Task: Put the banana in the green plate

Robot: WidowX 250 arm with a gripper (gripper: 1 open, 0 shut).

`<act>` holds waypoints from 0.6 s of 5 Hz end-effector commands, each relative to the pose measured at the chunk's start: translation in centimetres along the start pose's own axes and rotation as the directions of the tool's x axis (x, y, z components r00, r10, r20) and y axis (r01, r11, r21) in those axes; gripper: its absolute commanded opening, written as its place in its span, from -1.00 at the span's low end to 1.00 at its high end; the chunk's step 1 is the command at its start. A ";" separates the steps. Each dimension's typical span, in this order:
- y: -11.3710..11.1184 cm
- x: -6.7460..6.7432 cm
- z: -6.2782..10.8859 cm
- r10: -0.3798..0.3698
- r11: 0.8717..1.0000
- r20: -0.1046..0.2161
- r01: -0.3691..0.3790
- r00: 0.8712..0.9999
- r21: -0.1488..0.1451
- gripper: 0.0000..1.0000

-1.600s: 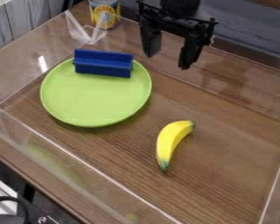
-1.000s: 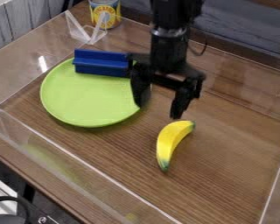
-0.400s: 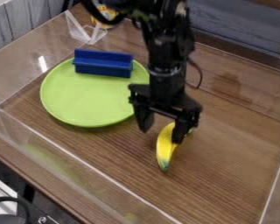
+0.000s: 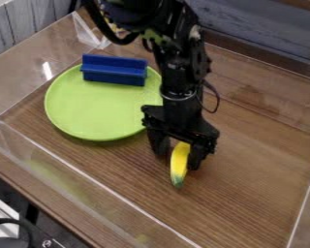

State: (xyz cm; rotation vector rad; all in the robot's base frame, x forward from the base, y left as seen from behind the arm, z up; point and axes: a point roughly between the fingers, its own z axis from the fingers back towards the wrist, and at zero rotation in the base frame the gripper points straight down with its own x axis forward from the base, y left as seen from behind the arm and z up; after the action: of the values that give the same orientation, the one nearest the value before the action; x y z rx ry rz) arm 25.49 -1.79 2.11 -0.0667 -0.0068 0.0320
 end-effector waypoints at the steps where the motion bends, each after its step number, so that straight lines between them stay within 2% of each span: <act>1: 0.4 1.1 0.6 0.004 1.000 0.036 -0.004 0.999 -0.009 1.00; 3: -1.1 -0.5 1.0 -0.027 0.999 0.034 0.028 0.999 -0.028 1.00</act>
State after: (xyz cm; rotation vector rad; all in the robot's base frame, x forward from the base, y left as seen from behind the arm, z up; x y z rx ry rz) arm 24.56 -2.72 2.09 -0.0909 0.0012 0.0131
